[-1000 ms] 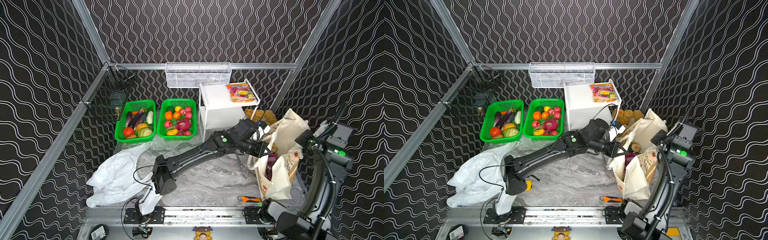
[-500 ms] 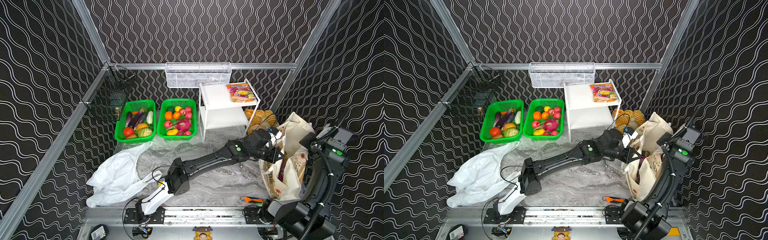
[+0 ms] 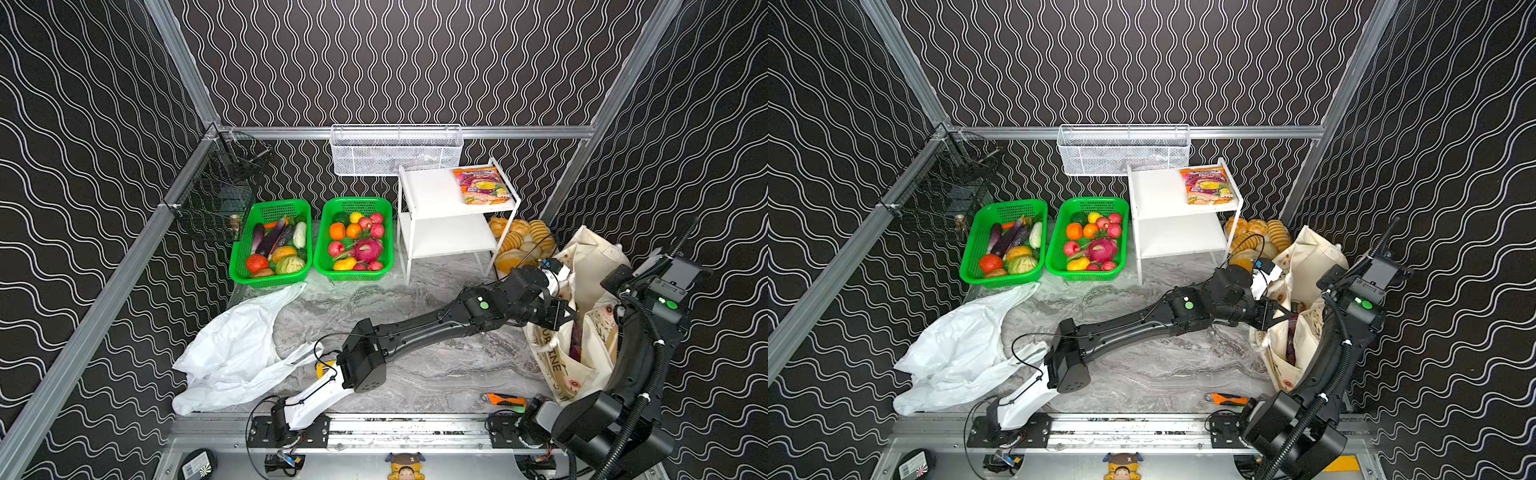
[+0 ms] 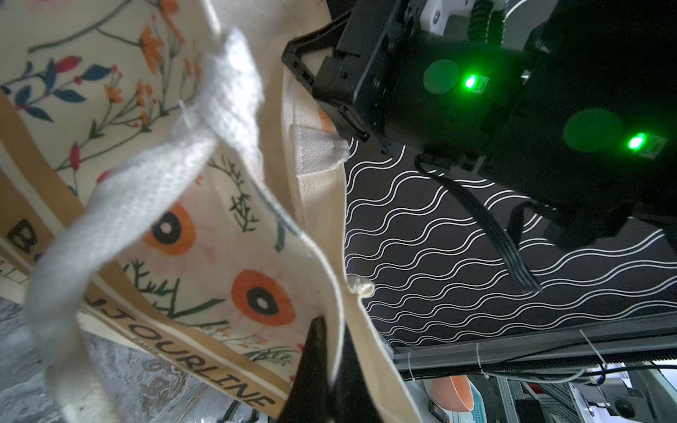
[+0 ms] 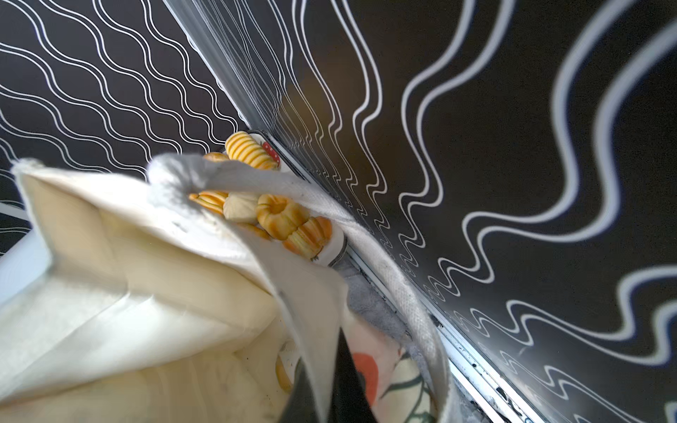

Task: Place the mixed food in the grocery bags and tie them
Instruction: 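Carry the lifted tote with both grippers to the table edge beside the bread, then set the tote down and open both grippers, drawing them back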

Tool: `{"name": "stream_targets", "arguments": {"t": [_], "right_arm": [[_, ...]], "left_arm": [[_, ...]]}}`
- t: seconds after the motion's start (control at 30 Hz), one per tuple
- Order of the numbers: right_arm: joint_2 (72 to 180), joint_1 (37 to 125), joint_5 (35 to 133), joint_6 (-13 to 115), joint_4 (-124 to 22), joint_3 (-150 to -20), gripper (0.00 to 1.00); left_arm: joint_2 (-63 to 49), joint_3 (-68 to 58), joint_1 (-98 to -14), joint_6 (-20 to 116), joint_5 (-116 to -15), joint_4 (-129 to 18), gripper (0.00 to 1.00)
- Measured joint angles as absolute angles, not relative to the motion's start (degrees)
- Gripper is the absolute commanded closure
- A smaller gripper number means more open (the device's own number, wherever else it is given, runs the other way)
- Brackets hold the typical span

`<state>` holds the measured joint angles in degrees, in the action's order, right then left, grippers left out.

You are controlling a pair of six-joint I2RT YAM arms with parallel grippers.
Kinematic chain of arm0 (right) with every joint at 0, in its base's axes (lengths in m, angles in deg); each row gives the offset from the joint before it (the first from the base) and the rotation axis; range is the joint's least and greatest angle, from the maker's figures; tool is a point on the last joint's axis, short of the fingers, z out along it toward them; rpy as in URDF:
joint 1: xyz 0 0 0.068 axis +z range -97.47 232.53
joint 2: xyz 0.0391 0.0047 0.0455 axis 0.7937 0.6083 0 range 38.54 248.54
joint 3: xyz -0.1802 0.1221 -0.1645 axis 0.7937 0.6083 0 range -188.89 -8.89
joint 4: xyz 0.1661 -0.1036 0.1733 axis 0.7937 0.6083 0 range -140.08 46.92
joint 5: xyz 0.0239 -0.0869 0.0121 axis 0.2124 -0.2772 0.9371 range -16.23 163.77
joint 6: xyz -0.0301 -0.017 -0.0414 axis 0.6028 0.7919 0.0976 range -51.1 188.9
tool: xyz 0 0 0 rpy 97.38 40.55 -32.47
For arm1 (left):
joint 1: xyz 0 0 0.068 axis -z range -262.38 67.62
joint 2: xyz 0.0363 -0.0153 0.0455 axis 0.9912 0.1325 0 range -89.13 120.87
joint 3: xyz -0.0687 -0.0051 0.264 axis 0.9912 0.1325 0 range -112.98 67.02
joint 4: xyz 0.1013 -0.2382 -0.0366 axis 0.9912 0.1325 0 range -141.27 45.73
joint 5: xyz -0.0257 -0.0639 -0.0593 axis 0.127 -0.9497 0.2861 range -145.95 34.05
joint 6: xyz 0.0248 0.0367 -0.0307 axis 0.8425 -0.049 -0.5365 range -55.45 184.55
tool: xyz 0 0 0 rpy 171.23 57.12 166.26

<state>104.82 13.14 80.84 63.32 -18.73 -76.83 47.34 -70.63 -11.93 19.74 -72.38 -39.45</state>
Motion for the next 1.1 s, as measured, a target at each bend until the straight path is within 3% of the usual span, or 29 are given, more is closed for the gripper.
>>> {"name": "stream_targets", "arguments": {"t": [0.17,0.23,0.33,0.43,0.57,0.67,0.87,1.1], "right_arm": [[105.1,13.1,80.3,62.5,-20.6,-78.1,0.83],[105.8,13.1,80.1,62.3,-20.6,-79.3,0.72],[106.3,13.1,80.1,62.3,-19.9,-80.3,0.66],[106.0,13.1,80.9,62.2,-18.5,-81.7,0.49],[104.9,13.1,84.5,62.3,-16.5,-85.3,0.36],[104.3,13.1,87.1,62.3,-15.0,-88.9,0.34],[102.2,13.1,94.9,62.7,-12.1,-93.4,0.34],[98.2,13.2,111.8,59.9,-11.1,-94.7,0.47]], "left_arm": [[47.4,-70.6,-11.9,19.8,-71.4,-39.9,1.0],[47.4,-70.9,-11.9,19.9,-71.0,-39.9,1.0],[47.3,-70.5,-11.9,20.0,-70.8,-40.3,0.96],[46.8,-69.2,-11.9,20.2,-70.2,-41.4,0.81],[45.6,-67.8,-11.9,21.2,-70.1,-43.0,0.61],[44.0,-66.6,-11.9,22.1,-70.1,-44.9,0.5],[39.6,-62.2,-11.9,24.7,-69.6,-47.9,0.44],[30.9,-51.6,-11.9,30.0,-65.7,-48.9,0.48]]}}
